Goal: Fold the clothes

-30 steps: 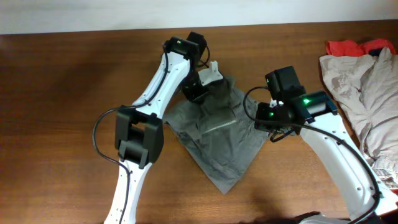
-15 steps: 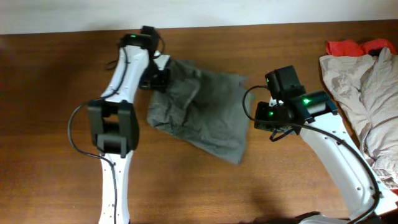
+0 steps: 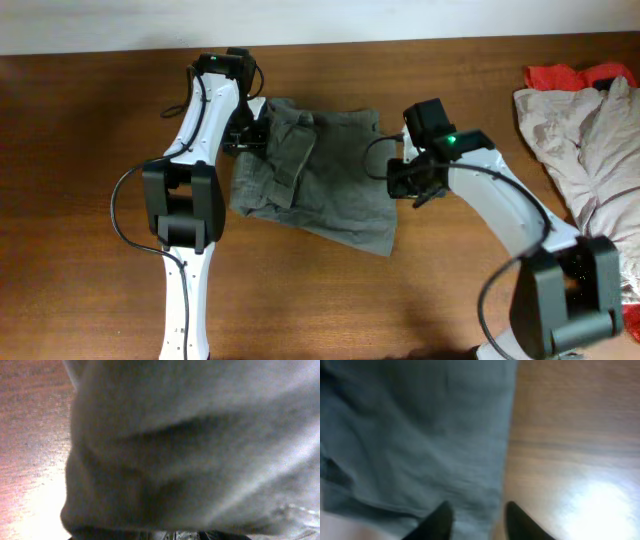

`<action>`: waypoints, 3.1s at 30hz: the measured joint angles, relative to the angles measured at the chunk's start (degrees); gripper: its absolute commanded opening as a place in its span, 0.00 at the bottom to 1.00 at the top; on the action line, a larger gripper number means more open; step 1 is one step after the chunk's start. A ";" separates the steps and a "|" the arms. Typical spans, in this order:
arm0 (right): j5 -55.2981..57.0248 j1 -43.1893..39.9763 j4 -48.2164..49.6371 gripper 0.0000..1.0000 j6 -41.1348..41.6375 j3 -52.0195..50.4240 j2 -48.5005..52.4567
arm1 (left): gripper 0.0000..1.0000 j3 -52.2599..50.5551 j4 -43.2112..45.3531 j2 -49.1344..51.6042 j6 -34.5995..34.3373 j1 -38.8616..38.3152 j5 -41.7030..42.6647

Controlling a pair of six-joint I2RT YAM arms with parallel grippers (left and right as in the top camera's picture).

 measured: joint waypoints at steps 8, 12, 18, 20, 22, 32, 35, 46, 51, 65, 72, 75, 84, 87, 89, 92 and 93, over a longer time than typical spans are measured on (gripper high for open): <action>-11.98 -8.48 9.51 0.78 -2.58 -0.02 3.85 | 0.47 0.81 -2.40 0.61 1.55 0.00 -0.09; -17.90 -12.17 12.17 0.78 -4.87 0.00 6.14 | 0.47 0.83 -2.80 0.72 2.23 0.00 -0.17; -22.32 -12.61 15.82 0.75 -7.28 0.00 13.09 | 0.48 0.83 -2.80 0.72 2.62 0.00 -0.17; -24.72 -12.61 17.44 0.75 -7.72 0.00 15.30 | 0.50 0.83 -2.80 0.72 2.62 0.00 -0.17; -26.45 -12.61 18.82 0.75 -7.82 0.00 15.82 | 0.50 0.83 -2.86 0.72 2.64 0.00 -0.20; -27.45 -7.63 23.19 0.30 -8.26 0.02 17.68 | 0.49 0.83 -2.84 0.72 2.64 0.00 -0.17; -25.86 -6.32 22.97 0.11 -8.48 0.02 18.21 | 0.45 0.83 -2.91 0.72 2.64 0.00 -0.20; -17.38 -7.54 10.95 0.04 -8.79 -0.02 13.16 | 0.52 4.61 -8.22 1.16 3.06 -0.52 0.33; -5.03 -8.07 4.17 0.04 -8.85 -0.02 3.58 | 0.63 14.82 -11.54 1.57 3.02 -1.14 0.68; 13.97 -7.76 -18.71 0.04 -6.56 18.12 -1.99 | 0.64 25.16 -11.93 -2.43 3.06 -0.28 5.05; 13.62 -0.90 -16.41 0.04 -0.28 23.02 -1.95 | 0.64 26.45 -11.85 -10.43 3.04 1.84 5.05; 13.49 3.48 -14.53 0.04 2.19 23.06 -0.24 | 0.64 26.91 -12.28 -12.15 3.04 1.86 5.07; 12.83 10.69 -8.33 0.17 10.49 23.06 14.23 | 0.64 26.91 -12.31 -12.37 3.04 1.73 5.25; 11.76 12.39 -6.23 0.31 12.31 23.06 16.35 | 0.64 26.91 -12.33 -12.37 3.04 1.73 5.25; 11.23 13.35 -5.27 0.49 13.16 23.06 17.09 | 0.65 26.91 -12.33 -12.37 3.04 1.73 5.25; 10.45 14.51 -4.52 0.62 14.69 23.08 18.21 | 0.64 26.91 -12.33 -12.37 3.04 1.73 5.25; 10.16 14.88 -4.15 0.62 15.21 23.08 18.73 | 0.64 26.91 -12.33 -12.37 3.04 1.73 5.25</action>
